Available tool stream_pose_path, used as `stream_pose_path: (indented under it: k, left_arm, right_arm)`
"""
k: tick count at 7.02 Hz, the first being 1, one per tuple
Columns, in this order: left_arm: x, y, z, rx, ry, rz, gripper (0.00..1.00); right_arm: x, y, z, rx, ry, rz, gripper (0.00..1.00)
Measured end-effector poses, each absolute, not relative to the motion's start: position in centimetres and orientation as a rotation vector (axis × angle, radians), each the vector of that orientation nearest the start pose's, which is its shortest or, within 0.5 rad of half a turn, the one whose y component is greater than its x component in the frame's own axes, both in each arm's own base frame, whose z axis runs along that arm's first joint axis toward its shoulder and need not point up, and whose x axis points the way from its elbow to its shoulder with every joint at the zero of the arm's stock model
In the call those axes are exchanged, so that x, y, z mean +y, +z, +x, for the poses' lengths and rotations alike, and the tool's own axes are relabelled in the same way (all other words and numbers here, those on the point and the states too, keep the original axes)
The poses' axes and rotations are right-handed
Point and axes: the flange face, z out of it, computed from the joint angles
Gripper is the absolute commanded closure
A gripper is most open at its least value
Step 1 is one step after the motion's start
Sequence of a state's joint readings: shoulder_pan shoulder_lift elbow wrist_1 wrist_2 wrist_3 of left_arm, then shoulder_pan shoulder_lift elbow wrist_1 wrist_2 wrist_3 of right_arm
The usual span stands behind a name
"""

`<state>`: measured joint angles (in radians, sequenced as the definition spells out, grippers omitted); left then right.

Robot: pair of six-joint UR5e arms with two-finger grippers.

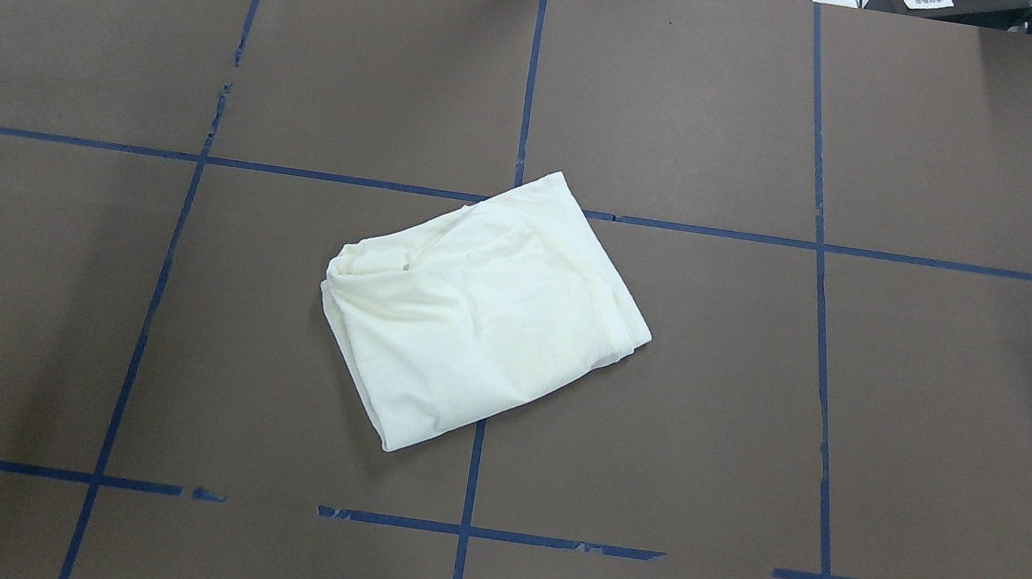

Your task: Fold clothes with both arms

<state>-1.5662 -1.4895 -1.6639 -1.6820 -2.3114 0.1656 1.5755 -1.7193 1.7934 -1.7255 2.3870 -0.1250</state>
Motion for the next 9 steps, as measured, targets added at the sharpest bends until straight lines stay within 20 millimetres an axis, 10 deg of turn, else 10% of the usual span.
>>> stream_pose_path:
  k: [9]
  left_arm:
    - [-46.77,64.37,-6.29,0.746,0.059,0.124,0.0]
  right_arm:
    - [-42.08,64.45,8.05,-0.825,-0.01,-0.039,0.0]
